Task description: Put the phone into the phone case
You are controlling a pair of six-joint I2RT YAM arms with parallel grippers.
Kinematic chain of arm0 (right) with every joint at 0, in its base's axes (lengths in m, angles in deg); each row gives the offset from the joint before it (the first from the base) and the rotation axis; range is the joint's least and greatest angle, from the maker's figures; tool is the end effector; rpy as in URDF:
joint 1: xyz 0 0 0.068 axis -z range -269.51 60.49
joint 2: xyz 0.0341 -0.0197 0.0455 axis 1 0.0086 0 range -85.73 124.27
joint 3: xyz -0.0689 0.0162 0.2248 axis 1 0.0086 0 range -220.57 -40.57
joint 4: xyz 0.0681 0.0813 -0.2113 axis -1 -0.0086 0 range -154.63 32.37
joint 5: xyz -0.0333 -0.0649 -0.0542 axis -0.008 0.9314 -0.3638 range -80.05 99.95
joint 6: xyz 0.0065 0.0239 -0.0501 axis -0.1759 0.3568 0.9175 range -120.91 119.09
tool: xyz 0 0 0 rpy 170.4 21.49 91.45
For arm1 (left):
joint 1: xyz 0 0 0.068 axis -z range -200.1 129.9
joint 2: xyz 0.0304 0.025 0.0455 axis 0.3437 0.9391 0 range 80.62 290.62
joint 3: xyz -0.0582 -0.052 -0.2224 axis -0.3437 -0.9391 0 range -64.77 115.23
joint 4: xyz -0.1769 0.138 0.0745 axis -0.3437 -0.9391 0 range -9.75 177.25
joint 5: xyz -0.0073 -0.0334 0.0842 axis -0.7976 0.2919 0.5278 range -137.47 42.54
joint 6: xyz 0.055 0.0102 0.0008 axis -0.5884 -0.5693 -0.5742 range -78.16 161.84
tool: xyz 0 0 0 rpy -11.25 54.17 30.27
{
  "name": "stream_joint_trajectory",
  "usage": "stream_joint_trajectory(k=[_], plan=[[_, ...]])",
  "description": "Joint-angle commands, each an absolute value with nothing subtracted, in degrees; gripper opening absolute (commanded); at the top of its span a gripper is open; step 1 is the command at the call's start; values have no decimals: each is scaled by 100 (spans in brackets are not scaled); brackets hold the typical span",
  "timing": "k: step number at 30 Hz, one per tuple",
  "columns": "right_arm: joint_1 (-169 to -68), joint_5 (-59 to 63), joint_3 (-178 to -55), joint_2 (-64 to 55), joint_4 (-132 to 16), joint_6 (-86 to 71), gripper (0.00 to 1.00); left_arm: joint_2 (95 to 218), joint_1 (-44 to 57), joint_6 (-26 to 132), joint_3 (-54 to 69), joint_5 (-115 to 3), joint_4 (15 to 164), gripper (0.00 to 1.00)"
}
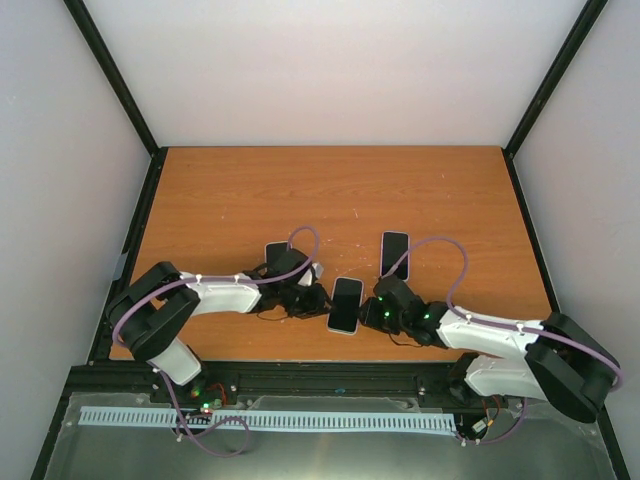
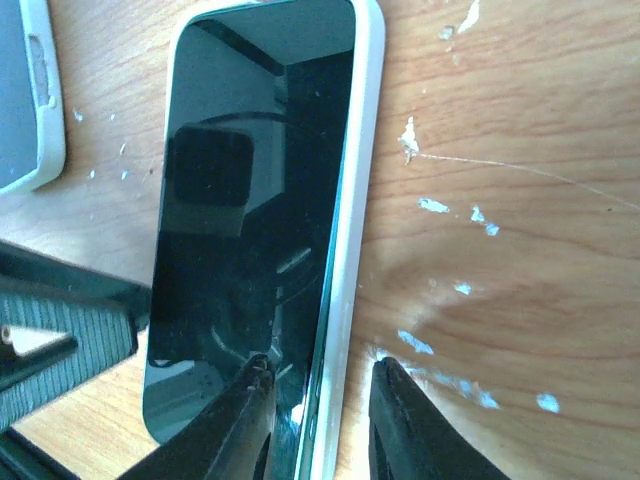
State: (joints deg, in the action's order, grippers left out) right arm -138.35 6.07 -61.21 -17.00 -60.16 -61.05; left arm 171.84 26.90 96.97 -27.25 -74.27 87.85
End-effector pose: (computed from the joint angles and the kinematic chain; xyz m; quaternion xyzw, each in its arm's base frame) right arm 0.1295 0.1524 0.1145 0.0813 0.9375 0.2926 0.1697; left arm 0.1696 -0.2074 0.1119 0.0078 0.9256 -0.3776 0.0224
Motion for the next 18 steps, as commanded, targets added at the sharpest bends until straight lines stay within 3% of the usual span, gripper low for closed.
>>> stream_joint_trajectory(k=[1,4,7,10,18], plan=[[-13863,693,-6227,-2055,-6537,-6033,30,17220,2743,9599,-2445,-7123,8808,28],[-13864,615,-6226,-2018,-6426,-6039,37,17423,2731,9518,-2359,-7103,8732,23],[-13864,441,-6149,-1837,-5995,-6024,39,17530,2735,9516,-2409,-7132,8918,13],[-13859,555,-6110,-1607,-5736,-6077,41,17525,2634,9536,-2491,-7147,8991,10],[-13846,489,-6043,-1111,-4848,-6301,52,17125,2330,9638,-2961,-7433,9290,20]])
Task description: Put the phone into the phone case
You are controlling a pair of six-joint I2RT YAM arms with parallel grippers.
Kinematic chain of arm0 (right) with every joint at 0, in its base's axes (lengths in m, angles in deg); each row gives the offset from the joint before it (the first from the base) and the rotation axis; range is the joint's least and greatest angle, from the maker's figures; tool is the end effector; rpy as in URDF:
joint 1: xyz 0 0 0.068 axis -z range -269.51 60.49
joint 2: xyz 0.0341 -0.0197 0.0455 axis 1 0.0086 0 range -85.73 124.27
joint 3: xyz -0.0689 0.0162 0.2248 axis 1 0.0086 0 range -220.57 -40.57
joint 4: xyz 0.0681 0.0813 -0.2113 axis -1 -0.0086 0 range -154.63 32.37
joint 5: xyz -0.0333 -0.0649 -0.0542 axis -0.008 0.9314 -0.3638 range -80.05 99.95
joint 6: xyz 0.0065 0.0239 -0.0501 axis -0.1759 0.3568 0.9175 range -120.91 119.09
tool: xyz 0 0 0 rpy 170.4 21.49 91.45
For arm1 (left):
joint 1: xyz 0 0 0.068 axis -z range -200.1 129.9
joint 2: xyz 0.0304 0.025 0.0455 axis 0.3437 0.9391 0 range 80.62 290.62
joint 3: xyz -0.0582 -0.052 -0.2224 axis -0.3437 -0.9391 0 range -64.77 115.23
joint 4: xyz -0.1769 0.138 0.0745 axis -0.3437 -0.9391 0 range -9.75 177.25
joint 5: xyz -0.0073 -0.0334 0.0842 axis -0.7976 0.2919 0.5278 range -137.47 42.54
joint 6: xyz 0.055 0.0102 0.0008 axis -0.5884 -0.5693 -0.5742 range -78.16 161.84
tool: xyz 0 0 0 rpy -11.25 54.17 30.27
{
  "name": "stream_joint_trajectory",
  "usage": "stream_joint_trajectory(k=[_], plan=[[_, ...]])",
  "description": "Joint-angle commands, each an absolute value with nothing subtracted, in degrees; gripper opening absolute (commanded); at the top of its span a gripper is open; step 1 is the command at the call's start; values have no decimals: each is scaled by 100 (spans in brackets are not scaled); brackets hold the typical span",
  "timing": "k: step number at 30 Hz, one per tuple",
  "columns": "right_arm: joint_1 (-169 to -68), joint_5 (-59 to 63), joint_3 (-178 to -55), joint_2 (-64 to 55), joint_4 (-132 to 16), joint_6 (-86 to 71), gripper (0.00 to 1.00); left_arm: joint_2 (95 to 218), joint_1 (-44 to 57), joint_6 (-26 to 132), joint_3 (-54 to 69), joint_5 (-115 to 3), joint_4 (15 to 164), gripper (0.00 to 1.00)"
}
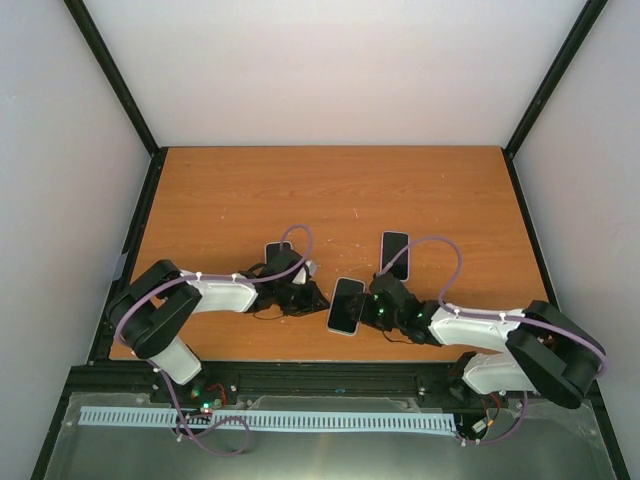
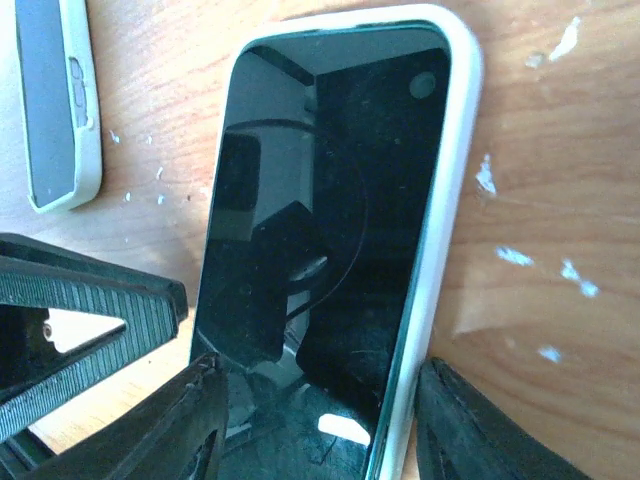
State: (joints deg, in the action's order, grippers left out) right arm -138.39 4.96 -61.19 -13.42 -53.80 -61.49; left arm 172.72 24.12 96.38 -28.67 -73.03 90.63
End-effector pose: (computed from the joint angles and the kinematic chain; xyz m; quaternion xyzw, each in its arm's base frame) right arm 0.1350 0.1599 0.1110 0.0795 0.9290 0.3167 0.1742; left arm 0.1790 -0.1975 0.1051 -0.0124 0.9264 -0.3736 0.0443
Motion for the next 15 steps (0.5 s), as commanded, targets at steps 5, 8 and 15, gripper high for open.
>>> stream_joint_trajectory(k=[5,8,15], plan=[[-13828,251,-6023,-931,-4217,-6462,54,17249,2331,9597,-3130,-7608,9505,21],[-13819,107,-5905,-936,-3618,-6606,55,17267,2331,9547,-3148,-7616,9515,20],[-13798,-326,-5834,-1183,-2806,-6760,56,17169,2331,9437,-3129,-7442,9276,20]])
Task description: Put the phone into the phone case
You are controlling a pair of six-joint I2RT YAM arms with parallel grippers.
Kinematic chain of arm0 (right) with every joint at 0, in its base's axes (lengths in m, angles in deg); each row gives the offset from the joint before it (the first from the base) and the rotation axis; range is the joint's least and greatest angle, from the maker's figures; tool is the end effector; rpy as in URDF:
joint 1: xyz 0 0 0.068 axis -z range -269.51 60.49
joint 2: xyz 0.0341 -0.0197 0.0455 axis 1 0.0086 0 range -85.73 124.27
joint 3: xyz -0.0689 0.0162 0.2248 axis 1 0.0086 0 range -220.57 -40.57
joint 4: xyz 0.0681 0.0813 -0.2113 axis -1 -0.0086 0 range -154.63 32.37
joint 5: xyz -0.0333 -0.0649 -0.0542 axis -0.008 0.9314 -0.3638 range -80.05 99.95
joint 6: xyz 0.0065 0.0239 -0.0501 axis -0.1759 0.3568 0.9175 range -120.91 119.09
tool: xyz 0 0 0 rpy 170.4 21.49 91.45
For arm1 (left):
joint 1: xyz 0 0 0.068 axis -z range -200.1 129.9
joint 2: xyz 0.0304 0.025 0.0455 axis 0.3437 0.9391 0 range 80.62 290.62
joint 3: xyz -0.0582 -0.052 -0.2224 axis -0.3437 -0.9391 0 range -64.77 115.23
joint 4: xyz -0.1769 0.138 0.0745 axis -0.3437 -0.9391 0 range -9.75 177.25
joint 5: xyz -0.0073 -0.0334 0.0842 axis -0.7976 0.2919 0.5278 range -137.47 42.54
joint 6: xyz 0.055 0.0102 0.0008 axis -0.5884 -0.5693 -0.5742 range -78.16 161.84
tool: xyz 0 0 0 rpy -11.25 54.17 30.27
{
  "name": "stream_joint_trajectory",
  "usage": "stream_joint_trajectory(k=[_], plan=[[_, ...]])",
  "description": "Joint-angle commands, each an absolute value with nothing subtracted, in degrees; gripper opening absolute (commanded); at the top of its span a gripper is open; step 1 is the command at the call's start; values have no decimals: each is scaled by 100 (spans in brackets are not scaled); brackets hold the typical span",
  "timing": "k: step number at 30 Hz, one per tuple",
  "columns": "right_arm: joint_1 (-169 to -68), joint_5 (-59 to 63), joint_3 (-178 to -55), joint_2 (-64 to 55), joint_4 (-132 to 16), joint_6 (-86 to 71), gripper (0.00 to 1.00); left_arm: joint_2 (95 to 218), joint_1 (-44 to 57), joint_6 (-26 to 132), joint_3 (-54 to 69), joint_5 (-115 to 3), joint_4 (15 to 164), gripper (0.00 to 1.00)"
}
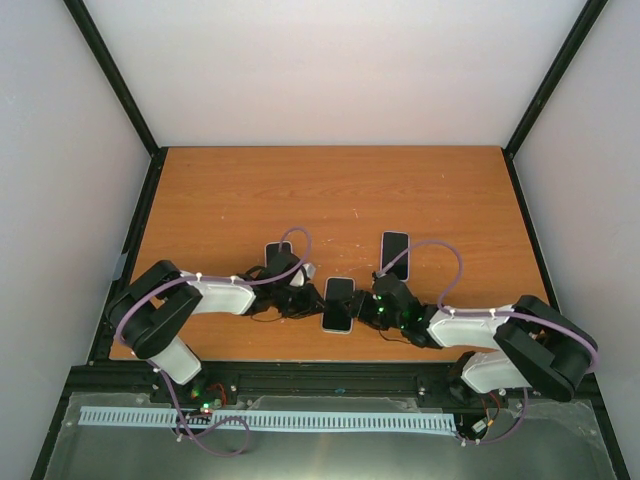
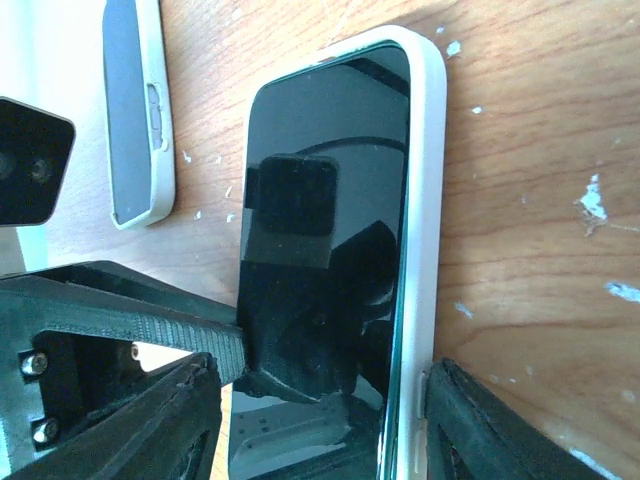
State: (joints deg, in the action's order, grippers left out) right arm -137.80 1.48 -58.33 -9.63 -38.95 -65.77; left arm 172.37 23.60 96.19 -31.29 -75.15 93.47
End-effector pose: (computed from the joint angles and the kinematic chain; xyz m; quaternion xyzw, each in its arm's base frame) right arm 0.1405 0.1665 0.1067 0.0990 0.8977 0.3908 0.1779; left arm 0.1750 -0.1920 0.0996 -0.0077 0.9215 -0.3867 0.0361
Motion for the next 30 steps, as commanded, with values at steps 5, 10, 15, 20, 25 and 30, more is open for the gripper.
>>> stream_joint_trajectory(k=[5,10,15,20,25,30], plan=[[-13802,-483,-5725,-1231,-2390,-6900,57,16981,2321,9345,-3224,-7071,8962,21],[-13802,-709,-5637,-959,-1731,-7054,57,16813,2311,9369,-3373,-7015,8957,26],[-13802,-929,-5674,-619,-1152,-7164,58,16774,2309,9392,-3456,-6988,8933,24],[-13802,-1019,-5736,-451,-1020,-7172,57,16696,2314,9392,-3524,-6959,8970,23],[-13802,-1269,-5800,-259,-780,-7130,52,16699,2296,9370,-3529,-6913,8951,23],[-13802,-1465,-5761,45,-406,-7245,51,16635,2266,9330,-3531,-6830,8836,25]])
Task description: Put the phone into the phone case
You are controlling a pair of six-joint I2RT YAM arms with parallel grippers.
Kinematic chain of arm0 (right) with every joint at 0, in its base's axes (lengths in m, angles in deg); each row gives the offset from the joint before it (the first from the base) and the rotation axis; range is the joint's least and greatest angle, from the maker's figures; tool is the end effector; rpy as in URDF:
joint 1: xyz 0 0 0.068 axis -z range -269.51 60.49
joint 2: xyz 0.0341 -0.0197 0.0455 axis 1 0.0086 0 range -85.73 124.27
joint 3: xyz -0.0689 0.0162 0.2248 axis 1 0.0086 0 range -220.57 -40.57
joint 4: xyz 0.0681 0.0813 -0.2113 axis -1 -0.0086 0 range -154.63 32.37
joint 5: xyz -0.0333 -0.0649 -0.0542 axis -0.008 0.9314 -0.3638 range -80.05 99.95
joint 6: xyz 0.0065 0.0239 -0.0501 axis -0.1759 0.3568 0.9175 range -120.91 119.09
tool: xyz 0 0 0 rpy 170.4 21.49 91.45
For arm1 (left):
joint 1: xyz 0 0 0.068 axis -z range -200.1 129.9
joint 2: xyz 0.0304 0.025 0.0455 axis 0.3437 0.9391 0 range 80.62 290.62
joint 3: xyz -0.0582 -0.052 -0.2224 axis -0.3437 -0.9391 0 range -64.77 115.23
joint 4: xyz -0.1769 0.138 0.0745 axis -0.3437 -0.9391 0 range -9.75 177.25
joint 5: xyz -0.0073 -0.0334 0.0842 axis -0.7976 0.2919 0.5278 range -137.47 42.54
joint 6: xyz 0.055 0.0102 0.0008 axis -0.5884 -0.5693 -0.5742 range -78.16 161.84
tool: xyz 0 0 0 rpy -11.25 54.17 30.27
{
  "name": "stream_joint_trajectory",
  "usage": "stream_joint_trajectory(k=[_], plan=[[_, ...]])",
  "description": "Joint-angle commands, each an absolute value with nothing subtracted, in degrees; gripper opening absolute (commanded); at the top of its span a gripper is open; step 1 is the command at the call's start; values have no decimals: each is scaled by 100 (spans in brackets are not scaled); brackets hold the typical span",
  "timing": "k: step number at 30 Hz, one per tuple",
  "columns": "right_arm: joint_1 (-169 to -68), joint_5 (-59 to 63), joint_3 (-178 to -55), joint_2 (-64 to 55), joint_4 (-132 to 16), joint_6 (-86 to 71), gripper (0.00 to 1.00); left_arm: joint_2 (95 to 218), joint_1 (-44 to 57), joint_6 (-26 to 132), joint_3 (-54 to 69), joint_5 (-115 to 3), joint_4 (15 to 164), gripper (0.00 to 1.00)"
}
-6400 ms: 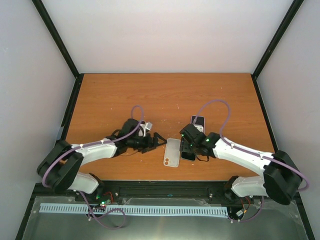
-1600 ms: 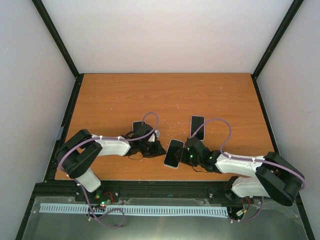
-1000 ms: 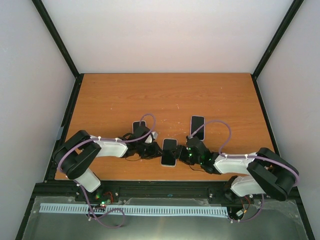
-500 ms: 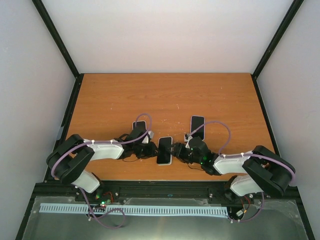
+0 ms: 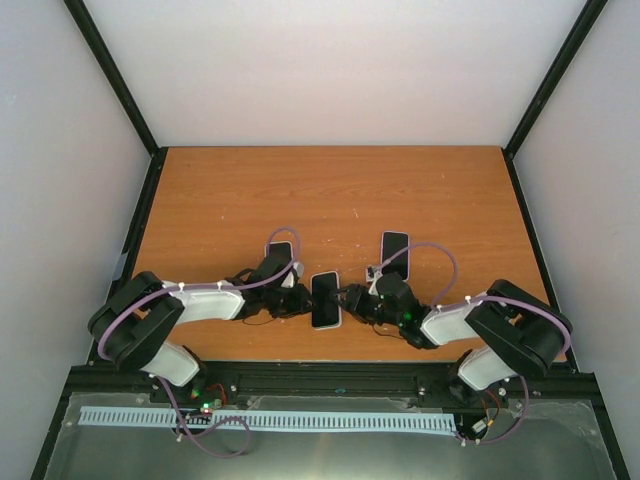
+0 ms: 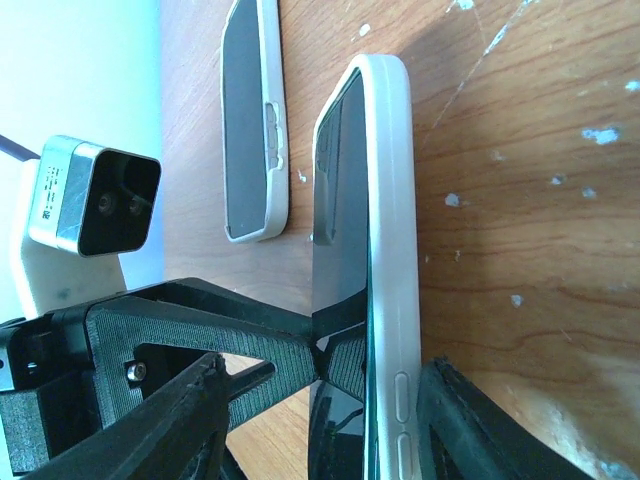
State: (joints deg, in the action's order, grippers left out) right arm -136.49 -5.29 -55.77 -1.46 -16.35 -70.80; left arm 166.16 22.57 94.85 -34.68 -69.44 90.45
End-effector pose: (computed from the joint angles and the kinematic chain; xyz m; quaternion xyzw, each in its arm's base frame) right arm 0.1493 0.1751 0.1037 0.1014 0.8454 0.4957 0.1713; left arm 0.1687 -0.1752 0.1059 -0.0223 0.9307 -0.3565 0.0794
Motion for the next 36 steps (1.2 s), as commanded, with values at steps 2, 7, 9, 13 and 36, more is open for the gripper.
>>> stream_joint_trajectory(k=[2,7,9,13,36], plan=[[-13811,-1537,-5717,177,-166,-7304,50,16596,2240,9294,-3532,-6748,8735,27],[-13811,-1626,-5669,392,188,-7398,49,16299,2208,9268,-3694,-6544,8679,28],[-13811,-1678,-5689,448,253,-7405,49,16252,2206,9271,-3748,-6584,8753,27],[-13811,-1743,-5691,562,403,-7487,51,16280,2208,9209,-3787,-6809,8963,22],[-13772,-1188,-5838,-21,-1498,-7162,10,16047,1838,9299,-3602,-7474,8830,36]])
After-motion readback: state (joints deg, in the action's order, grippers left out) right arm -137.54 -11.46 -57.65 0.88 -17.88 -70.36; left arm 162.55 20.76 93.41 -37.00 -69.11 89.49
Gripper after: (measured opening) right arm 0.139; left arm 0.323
